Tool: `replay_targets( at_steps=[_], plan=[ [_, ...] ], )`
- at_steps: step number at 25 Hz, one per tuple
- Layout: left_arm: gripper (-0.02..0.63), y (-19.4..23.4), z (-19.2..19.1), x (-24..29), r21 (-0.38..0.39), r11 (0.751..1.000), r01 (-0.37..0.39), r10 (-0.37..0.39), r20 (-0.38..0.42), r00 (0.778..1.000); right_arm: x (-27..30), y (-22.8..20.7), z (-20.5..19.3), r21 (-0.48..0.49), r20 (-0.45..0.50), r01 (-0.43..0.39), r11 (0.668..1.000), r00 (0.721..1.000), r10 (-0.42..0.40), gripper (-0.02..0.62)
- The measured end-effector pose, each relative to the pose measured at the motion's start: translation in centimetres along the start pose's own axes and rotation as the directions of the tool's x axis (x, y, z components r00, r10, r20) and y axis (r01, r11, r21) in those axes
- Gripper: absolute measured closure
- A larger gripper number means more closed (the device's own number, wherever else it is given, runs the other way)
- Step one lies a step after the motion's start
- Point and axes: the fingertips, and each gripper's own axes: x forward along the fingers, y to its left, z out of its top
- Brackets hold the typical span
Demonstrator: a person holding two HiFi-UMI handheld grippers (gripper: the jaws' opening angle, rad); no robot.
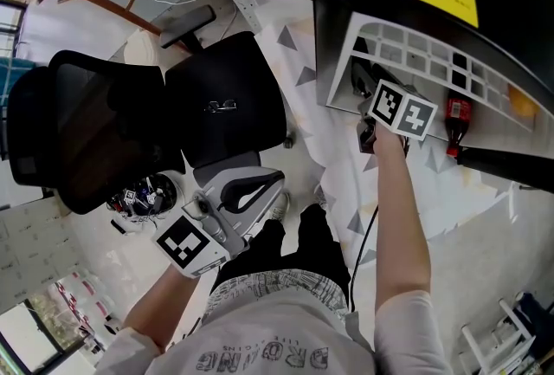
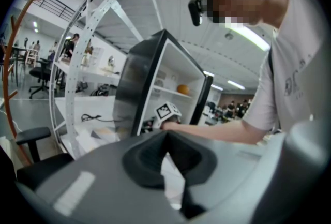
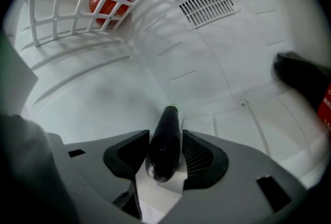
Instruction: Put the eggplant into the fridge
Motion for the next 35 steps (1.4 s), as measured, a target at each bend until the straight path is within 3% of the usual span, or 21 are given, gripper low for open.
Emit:
replay_targets(
  at_steps=[19, 35],
  plan=[
    [0.599, -0.6, 0.8, -0.2, 0.012, 1.0, 0.028, -0.028, 0.023, 0.999, -2.8, 1.2, 1.3, -0.049, 0.042, -0.01, 0.999, 0.999, 0.012, 0.413],
    [0.599, -2.3, 2.1, -2.1, 0.06, 0.996, 0.071, -0.075, 0.055, 0.996, -9.8, 5.7, 0.7, -0.134, 0.123, -0.026, 0.991, 0.991, 0.043, 0.546]
  ],
)
